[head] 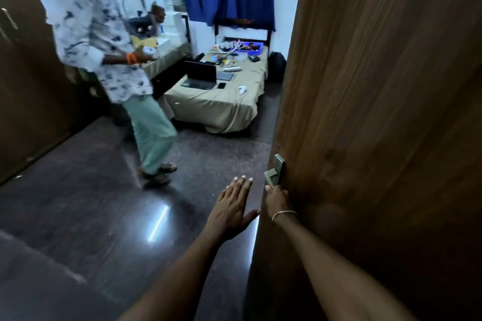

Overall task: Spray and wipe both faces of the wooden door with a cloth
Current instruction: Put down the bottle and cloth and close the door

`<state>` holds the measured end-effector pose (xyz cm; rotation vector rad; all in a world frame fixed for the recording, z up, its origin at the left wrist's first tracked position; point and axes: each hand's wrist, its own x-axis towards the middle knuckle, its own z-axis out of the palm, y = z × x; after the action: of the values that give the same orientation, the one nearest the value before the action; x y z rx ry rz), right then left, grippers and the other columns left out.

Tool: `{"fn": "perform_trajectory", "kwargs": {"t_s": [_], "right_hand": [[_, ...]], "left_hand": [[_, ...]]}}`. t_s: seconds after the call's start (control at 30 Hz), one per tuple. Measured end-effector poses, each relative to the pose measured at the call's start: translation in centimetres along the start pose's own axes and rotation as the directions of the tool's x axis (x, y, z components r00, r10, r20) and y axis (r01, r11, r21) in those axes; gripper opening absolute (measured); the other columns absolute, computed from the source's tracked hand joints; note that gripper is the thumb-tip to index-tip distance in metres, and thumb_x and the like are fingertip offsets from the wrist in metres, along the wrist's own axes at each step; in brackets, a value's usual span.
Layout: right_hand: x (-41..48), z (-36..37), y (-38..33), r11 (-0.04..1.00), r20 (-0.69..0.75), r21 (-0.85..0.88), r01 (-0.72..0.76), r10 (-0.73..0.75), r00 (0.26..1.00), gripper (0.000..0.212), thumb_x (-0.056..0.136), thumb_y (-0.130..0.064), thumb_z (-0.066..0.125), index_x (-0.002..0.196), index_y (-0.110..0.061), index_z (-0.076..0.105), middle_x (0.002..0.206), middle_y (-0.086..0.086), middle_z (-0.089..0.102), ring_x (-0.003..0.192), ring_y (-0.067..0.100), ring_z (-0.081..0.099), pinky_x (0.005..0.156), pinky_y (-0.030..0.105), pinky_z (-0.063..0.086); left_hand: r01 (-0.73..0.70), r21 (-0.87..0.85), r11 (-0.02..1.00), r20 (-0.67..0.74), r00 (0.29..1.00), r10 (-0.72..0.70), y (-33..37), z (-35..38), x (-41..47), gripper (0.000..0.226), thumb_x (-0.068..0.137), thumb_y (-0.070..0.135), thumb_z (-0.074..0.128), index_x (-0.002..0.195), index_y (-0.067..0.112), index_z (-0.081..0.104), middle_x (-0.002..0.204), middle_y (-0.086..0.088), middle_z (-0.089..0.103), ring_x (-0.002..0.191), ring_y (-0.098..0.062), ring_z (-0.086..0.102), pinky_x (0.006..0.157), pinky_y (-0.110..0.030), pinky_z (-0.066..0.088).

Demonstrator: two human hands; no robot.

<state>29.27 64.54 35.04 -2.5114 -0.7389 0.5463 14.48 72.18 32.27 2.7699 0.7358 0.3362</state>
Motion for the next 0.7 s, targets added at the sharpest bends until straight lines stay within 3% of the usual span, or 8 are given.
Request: {"fn": "perform_trajectory", "kwargs": {"t_s": [0.1, 0.23, 0.4, 0.57, 0.7], "right_hand": [[-2.9, 0.7, -1.3, 0.996, 0.04, -0.075, 0.056, -0.053, 0.998, 0.041, 0.106, -0.037, 0.041, 0.124, -0.006, 0.062, 0.131, 0.023, 0.06, 0.125, 0.039, 0.055, 0.1, 0.039, 0.042], [-6.7, 1.0, -2.6, 0.975, 0.081, -0.178, 0.132, -0.119, 0.99, 0.034, 0.103, -0.037, 0.049, 0.123, -0.014, 0.064, 0.131, 0.016, 0.063, 0.125, 0.034, 0.057, 0.098, 0.035, 0.042], [-11.5, 2.3, -4.0, 0.958, 0.097, -0.211, 0.192, -0.175, 0.98, 0.039, 0.103, -0.044, 0.046, 0.121, -0.015, 0.065, 0.13, 0.017, 0.064, 0.123, 0.035, 0.058, 0.093, 0.035, 0.045], [-16.5, 3.0, -5.6, 0.934, 0.155, -0.244, 0.261, -0.228, 0.961, 0.039, 0.106, -0.031, 0.045, 0.131, -0.005, 0.059, 0.135, 0.023, 0.058, 0.125, 0.038, 0.055, 0.095, 0.036, 0.044], [-18.9, 5.2, -6.1, 0.929, 0.133, -0.286, 0.233, -0.203, 0.97, 0.043, 0.104, -0.041, 0.044, 0.125, -0.009, 0.063, 0.133, 0.023, 0.06, 0.121, 0.039, 0.058, 0.093, 0.037, 0.045]], "left_hand": [[0.037, -0.002, 0.999, -0.023, 0.999, -0.037, -0.3, -0.9, -3.3, 0.088, 0.102, 0.074, 0.035, 0.167, 0.021, 0.009, 0.175, -0.003, 0.01, 0.162, -0.023, 0.004, 0.129, -0.044, 0.017], [0.052, 0.006, 0.999, -0.065, 0.997, -0.052, -0.4, -1.8, -6.6, 0.088, 0.101, 0.074, 0.036, 0.167, 0.022, 0.01, 0.175, -0.004, 0.013, 0.162, -0.024, 0.008, 0.126, -0.044, 0.023], [0.041, -0.003, 0.999, -0.112, 0.993, -0.041, -1.8, -2.8, -11.2, 0.087, 0.1, 0.075, 0.031, 0.165, 0.02, 0.015, 0.172, -0.007, 0.023, 0.161, -0.027, 0.015, 0.126, -0.046, 0.027], [0.041, -0.034, 0.999, -0.151, 0.988, -0.046, -2.7, -4.8, -15.9, 0.079, 0.103, 0.066, 0.031, 0.164, 0.017, 0.023, 0.17, -0.009, 0.027, 0.16, -0.029, 0.018, 0.125, -0.048, 0.028], [0.02, -0.01, 1.0, -0.178, 0.984, -0.021, -3.2, -6.0, -19.7, 0.078, 0.104, 0.066, 0.032, 0.164, 0.017, 0.021, 0.17, -0.009, 0.027, 0.16, -0.028, 0.017, 0.125, -0.046, 0.026]]}}
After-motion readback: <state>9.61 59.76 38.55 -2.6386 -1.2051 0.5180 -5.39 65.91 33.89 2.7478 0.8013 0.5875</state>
